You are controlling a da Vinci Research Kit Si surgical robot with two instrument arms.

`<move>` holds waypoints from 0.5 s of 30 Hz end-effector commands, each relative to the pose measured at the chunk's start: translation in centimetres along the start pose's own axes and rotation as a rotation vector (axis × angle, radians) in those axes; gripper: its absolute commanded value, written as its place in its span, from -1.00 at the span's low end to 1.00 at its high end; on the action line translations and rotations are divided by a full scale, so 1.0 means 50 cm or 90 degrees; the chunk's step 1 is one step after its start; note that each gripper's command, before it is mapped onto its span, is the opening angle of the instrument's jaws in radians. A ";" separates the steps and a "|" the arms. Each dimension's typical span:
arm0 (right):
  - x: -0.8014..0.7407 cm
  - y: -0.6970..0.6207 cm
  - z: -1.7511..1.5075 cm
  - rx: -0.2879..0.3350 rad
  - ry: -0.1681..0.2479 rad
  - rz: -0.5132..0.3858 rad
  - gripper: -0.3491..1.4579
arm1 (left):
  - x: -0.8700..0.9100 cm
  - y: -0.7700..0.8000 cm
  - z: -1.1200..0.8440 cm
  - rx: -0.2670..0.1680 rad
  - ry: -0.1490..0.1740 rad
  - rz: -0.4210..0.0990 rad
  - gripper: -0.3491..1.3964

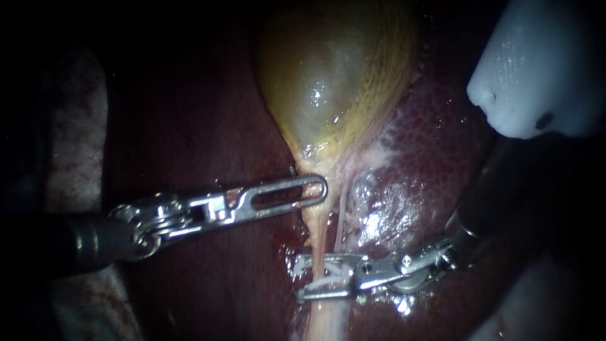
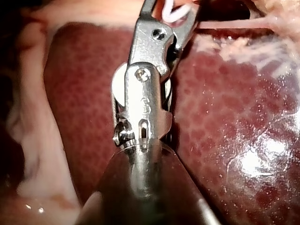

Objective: Clipping first clip left tube

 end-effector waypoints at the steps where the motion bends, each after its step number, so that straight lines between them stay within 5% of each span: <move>1: 0.0000 -0.0001 0.0000 0.001 0.000 0.000 -0.38 | 0.0000 -0.0001 0.0000 0.000 0.000 0.000 -1.00; 9: 0.0000 -0.0001 0.0000 -0.005 0.000 0.000 -1.00 | -0.0001 -0.0002 0.0001 0.000 0.000 0.000 -1.00; 15: 0.0000 0.0001 0.0001 -0.015 0.000 -0.001 -1.00 | -0.0002 -0.0003 0.0001 0.000 0.000 0.001 -1.00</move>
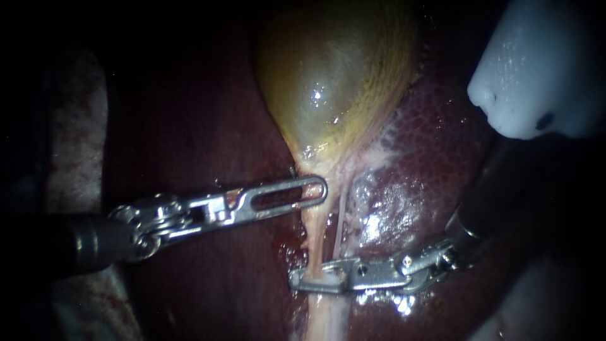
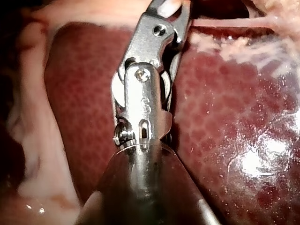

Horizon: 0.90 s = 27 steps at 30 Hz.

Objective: Clipping first clip left tube

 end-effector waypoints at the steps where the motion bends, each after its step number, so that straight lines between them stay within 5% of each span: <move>1: -0.0001 0.0002 0.0000 0.000 -0.001 0.000 -1.00 | 0.0000 -0.0001 0.0001 0.000 0.000 0.000 -1.00; 27: -0.0001 0.0003 -0.0002 0.000 -0.001 0.000 -1.00 | 0.0000 -0.0001 0.0001 0.000 0.000 0.000 -1.00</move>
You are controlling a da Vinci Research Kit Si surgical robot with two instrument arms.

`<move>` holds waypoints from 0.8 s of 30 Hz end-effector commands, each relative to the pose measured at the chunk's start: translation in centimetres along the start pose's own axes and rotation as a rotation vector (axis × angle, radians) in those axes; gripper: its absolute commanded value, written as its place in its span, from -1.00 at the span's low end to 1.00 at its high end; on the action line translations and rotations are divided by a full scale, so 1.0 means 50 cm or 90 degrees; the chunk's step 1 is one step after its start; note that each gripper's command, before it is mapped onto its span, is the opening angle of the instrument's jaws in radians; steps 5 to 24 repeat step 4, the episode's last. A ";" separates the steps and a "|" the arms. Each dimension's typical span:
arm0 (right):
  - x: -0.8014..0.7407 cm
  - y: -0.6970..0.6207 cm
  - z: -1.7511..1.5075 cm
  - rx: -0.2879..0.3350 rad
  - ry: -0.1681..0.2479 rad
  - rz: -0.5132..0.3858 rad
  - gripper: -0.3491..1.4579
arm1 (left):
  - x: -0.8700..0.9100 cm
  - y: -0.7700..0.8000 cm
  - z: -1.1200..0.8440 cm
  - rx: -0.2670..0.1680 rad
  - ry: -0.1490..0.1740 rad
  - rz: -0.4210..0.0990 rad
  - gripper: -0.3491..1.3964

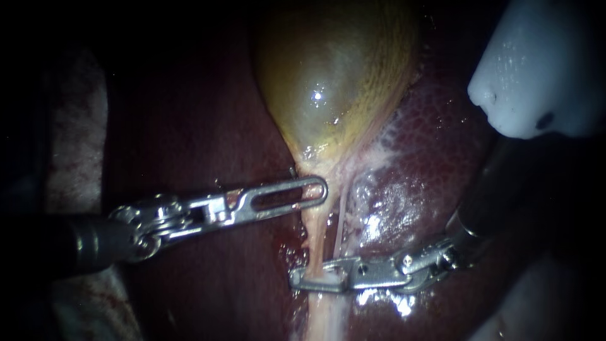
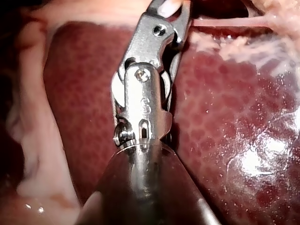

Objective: Clipping first clip left tube

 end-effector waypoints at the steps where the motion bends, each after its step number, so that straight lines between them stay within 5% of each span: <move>1: 0.0000 0.0000 0.0000 0.000 0.000 0.000 -1.00 | 0.0000 0.0000 0.0000 0.000 0.000 0.000 -1.00; 24: 0.0000 0.0000 0.0000 0.000 0.000 0.000 -1.00 | 0.0000 0.0000 0.0000 0.000 0.000 0.000 -1.00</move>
